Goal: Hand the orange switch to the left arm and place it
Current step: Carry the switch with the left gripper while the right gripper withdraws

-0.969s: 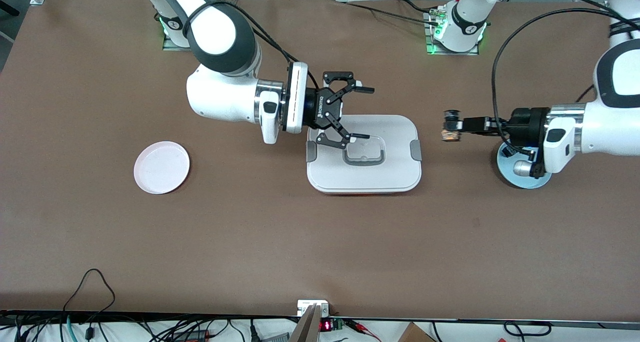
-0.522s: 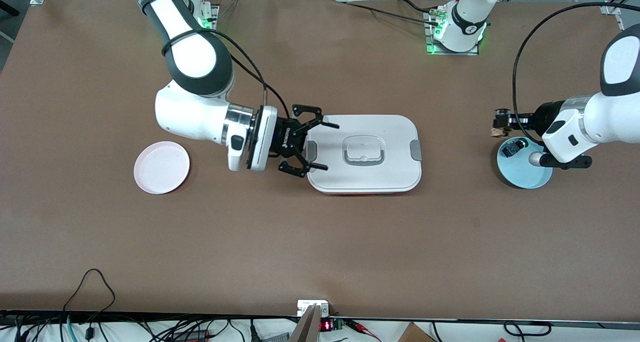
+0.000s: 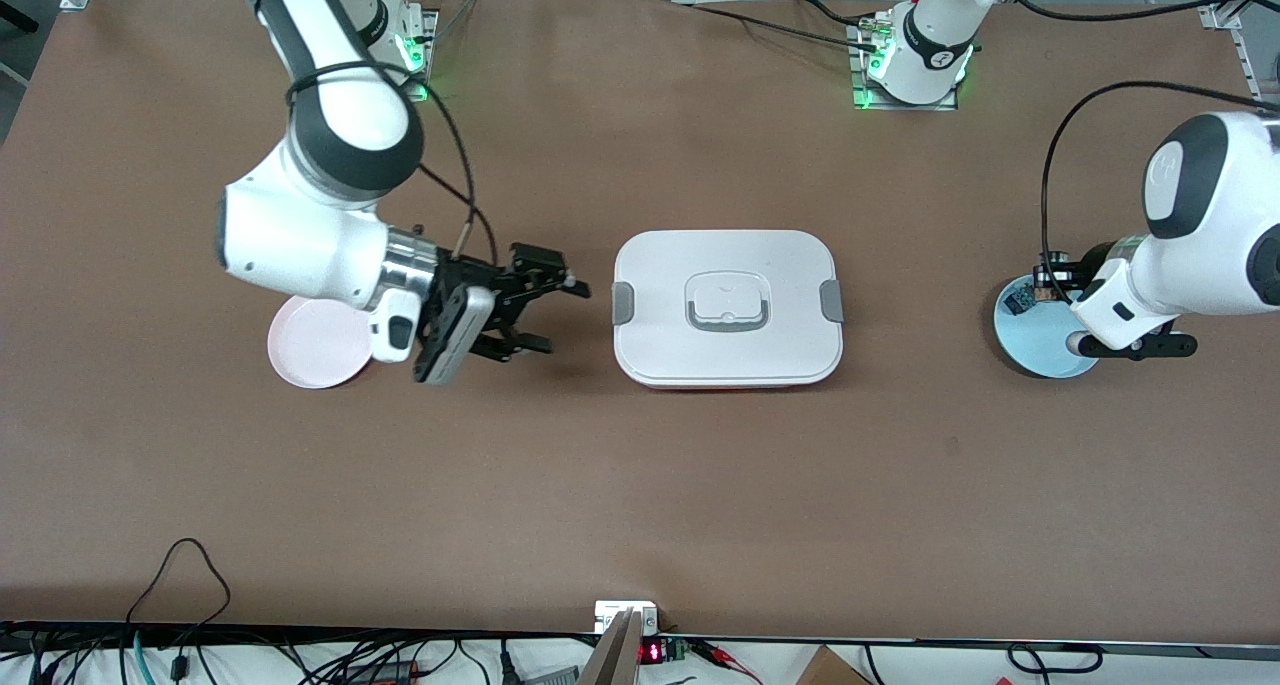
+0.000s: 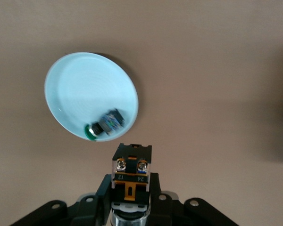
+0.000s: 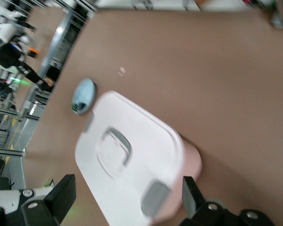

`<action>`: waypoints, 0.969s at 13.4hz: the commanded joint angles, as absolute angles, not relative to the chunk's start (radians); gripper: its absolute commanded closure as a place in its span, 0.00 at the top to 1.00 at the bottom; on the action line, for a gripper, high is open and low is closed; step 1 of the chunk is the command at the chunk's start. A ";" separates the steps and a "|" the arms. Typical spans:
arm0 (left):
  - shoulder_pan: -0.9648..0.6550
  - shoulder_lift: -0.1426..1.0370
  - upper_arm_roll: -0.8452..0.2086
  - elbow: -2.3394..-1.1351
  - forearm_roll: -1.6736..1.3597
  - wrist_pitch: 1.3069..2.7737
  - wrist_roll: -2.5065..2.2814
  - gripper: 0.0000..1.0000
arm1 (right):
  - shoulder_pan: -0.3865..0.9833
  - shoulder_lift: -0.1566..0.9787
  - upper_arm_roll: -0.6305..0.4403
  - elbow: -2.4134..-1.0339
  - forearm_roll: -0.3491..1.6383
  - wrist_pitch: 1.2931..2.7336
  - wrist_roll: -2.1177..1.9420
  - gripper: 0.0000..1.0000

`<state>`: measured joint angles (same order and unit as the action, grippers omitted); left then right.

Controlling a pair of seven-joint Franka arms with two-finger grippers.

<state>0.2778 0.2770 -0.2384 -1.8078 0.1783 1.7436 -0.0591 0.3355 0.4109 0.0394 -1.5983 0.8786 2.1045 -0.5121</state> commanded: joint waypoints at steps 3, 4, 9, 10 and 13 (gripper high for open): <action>0.389 0.262 -0.249 -2.014 0.239 2.036 0.012 0.00 | 0.318 0.327 -0.015 -1.632 0.452 1.858 -0.048 1.00; 0.414 0.285 -0.247 -2.028 0.241 2.092 0.037 0.00 | 0.316 0.312 -0.015 -1.625 0.386 1.795 0.028 1.00; 0.471 0.389 -0.247 -2.031 0.290 2.198 0.084 0.00 | 0.264 0.235 -0.017 -1.557 -0.006 1.537 0.129 1.00; 0.474 0.402 -0.245 -2.031 0.294 2.209 0.086 0.00 | 0.240 0.216 -0.017 -1.546 -0.056 1.537 0.127 1.00; 0.492 0.454 -0.244 -2.029 0.343 2.287 0.086 0.01 | 0.164 0.207 -0.017 -1.513 -0.144 1.548 0.120 1.00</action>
<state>0.4669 0.4204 -0.2354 -2.0382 0.3029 2.2416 0.0683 0.2112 0.2087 -0.0267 -1.5419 -0.1043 1.5617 0.1147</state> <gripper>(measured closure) 0.652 0.000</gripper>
